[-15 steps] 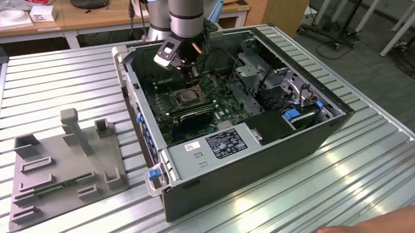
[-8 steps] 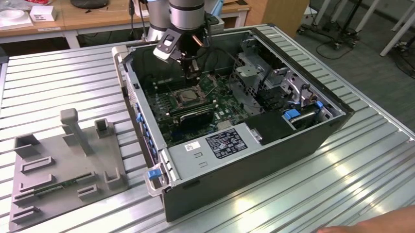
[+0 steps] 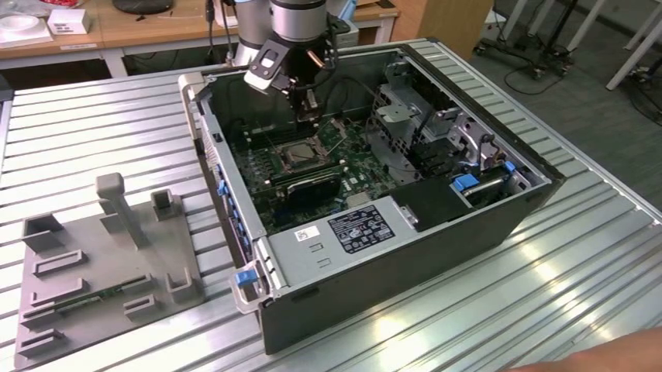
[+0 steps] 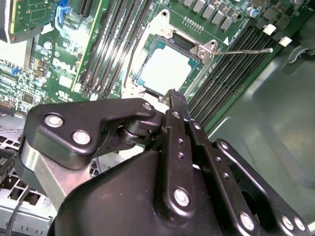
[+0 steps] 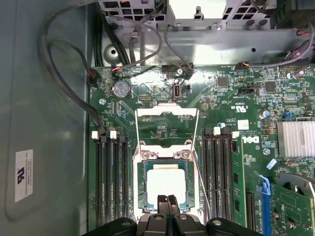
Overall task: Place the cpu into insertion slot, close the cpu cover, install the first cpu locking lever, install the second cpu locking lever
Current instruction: 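Close the cpu cover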
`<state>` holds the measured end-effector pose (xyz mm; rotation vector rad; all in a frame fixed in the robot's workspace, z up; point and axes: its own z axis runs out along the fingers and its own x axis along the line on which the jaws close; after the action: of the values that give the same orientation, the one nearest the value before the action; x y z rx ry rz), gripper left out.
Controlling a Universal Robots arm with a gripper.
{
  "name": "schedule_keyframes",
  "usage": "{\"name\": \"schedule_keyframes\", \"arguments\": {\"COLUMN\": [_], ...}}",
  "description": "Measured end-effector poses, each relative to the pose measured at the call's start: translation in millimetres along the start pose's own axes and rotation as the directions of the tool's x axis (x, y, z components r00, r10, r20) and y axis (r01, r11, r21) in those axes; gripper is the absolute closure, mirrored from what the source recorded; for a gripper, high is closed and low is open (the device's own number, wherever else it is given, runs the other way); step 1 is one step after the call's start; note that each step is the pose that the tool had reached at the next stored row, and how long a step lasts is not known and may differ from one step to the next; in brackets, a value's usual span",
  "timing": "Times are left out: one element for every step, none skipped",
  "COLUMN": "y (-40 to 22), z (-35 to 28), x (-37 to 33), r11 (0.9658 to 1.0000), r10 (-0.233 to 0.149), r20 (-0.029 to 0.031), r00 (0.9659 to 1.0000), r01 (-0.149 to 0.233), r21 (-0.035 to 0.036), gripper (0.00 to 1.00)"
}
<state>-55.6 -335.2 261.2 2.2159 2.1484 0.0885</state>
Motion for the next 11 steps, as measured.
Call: {"name": "schedule_keyframes", "arguments": {"y": [0.0, 0.0, 0.1, 0.6, 3.9, 5.4, 7.0, 8.8, 10.8, 13.1, 15.7], "z": [-0.1, -0.3, -0.3, -0.3, 0.0, 0.1, 0.3, 0.4, 0.6, 0.8, 1.0], "x": [0.0, 0.0, 0.0, 0.0, 0.4, 0.6, 0.9, 1.4, 1.9, 2.4, 3.0], "r11": [1.0, 1.0, 1.0, 1.0, 1.0, 1.0, 1.0, 1.0, 1.0, 1.0, 1.0], "r10": [0.0, 0.0, 0.0, 0.0, 0.0, 0.0, 0.0, 0.0, 0.0, 0.0, 0.0], "r20": [0.0001, 0.0003, 0.0002, 0.0003, 0.0003, 0.0003, 0.0003, 0.0003, 0.0003, 0.0003, 0.0002], "r00": [1.0, 1.0, 1.0, 1.0, 1.0, 1.0, 1.0, 1.0, 1.0, 1.0, 1.0], "r01": [0.0, 0.0, 0.0, 0.0, 0.0, 0.0, 0.0, 0.0, 0.0, 0.0, 0.0], "r21": [0.0001, 0.0002, 0.0002, 0.0003, 0.0002, 0.0002, 0.0002, 0.0002, 0.0002, 0.0001, 0.0002], "gripper": [0.89, 0.89, 0.89, 0.89, 0.89, 0.89, 0.89, 0.89, 0.89, 0.89, 0.89]}}
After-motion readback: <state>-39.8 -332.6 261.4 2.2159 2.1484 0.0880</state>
